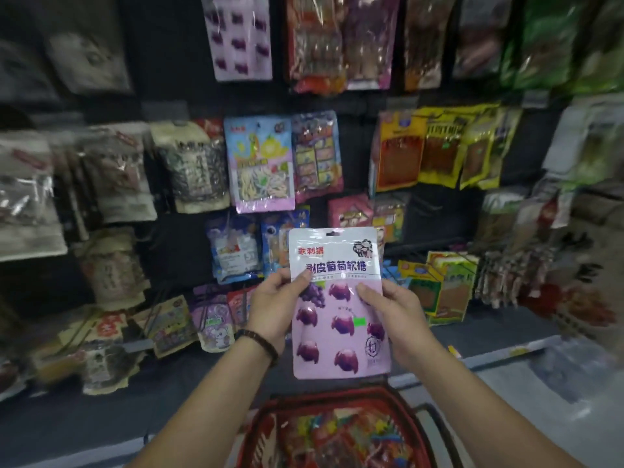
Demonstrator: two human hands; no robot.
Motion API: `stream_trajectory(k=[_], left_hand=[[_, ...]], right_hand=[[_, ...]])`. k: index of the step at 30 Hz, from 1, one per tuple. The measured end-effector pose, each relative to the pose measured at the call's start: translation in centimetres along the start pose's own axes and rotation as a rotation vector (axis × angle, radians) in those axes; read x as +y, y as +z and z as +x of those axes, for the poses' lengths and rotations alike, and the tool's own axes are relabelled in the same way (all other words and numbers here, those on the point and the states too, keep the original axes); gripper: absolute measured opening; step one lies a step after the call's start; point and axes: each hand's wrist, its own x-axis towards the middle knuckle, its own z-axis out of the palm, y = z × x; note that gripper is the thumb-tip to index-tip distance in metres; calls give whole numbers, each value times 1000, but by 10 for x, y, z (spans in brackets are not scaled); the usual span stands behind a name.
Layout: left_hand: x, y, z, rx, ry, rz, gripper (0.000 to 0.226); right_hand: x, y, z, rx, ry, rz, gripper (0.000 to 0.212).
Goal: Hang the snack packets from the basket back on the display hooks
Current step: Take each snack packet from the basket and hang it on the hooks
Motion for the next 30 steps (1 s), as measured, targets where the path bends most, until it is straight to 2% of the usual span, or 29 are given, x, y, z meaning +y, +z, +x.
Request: stream_trajectory(k=[4, 7, 12, 15, 18, 20, 21, 24, 28, 30], left_hand=[[69, 18, -9, -124, 46, -30, 32], [114, 31, -18, -190, 116, 44, 24], [177, 44, -8, -153, 271, 140, 19], [212, 49, -1, -105, 344, 145, 5], [234, 49, 2, -80, 379, 137, 17], [245, 46, -1, -83, 393, 120, 10], [250, 44, -3, -80, 395, 109, 5], [262, 35, -5, -86, 360, 71, 16], [275, 18, 5, -119, 315, 113, 27], [285, 9, 13, -141, 341, 157, 25]], right_hand=[[-73, 6, 8, 10, -124, 16, 16], [-126, 12, 11, 34, -245, -2, 14], [-194, 26, 21, 64, -356, -104, 17], [-228, 35, 28, 62, -369, -119, 17], [-249, 44, 33, 54, -398, -121, 15], [-255, 51, 32, 1, -418, -116, 11], [-257, 56, 32, -25, -428, -115, 14], [-259, 72, 35, -48, -464, -102, 20], [-271, 104, 52, -41, -552, -83, 29], [-277, 123, 65, -58, -608, -122, 37]])
